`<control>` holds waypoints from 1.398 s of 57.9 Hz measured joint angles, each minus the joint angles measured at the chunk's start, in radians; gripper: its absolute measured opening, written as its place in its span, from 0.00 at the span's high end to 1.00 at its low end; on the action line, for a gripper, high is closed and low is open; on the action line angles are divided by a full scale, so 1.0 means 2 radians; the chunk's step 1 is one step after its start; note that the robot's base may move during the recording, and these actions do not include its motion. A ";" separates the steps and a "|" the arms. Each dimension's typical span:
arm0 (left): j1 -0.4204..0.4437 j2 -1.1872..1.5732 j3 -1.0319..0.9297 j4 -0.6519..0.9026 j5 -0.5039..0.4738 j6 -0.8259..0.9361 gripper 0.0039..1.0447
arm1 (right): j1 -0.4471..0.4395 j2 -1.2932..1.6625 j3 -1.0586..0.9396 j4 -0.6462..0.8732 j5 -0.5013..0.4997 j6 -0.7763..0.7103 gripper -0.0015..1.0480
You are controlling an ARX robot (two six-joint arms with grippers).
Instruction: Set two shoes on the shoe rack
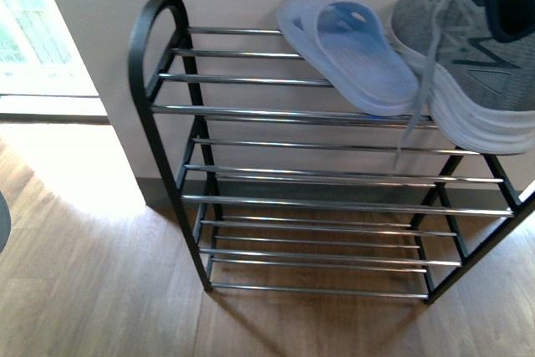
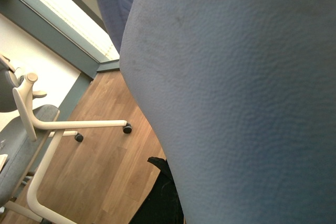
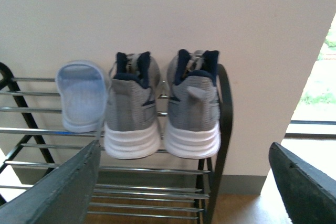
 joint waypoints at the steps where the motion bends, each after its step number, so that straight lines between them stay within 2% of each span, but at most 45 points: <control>1: 0.000 0.000 0.000 0.001 0.001 -0.002 0.98 | 0.000 0.000 0.000 0.000 0.000 0.000 0.07; 5: 0.005 0.000 0.004 0.007 0.073 -0.050 0.98 | 0.000 0.000 0.000 0.000 0.003 0.000 0.09; 9: -0.001 0.007 0.059 -0.062 0.175 -0.137 0.98 | 0.000 0.000 0.000 -0.001 0.004 0.000 0.09; 11: -0.002 0.025 0.106 -0.108 0.207 -0.166 0.98 | 0.000 0.000 0.000 0.000 0.003 0.000 0.09; 15: -0.002 0.068 0.188 -0.177 0.237 -0.193 0.98 | 0.000 0.000 0.000 -0.001 0.003 0.000 0.09; 21: -0.010 0.150 0.308 -0.252 0.253 -0.192 0.98 | 0.000 0.000 0.000 -0.001 0.002 0.000 0.09; 39: -0.028 0.317 0.512 -0.364 0.262 -0.113 0.98 | 0.000 0.000 0.000 -0.001 0.002 0.000 0.09; 63: -0.036 0.447 0.640 -0.423 0.209 -0.029 0.98 | 0.000 0.000 0.000 -0.001 0.002 0.000 0.09; 72: -0.043 0.455 0.664 -0.438 0.231 -0.019 0.78 | 0.000 0.000 0.000 -0.001 0.002 0.000 0.09; 81: -0.054 0.424 0.651 -0.443 0.274 -0.024 0.56 | 0.000 0.000 0.000 -0.001 0.002 0.000 0.09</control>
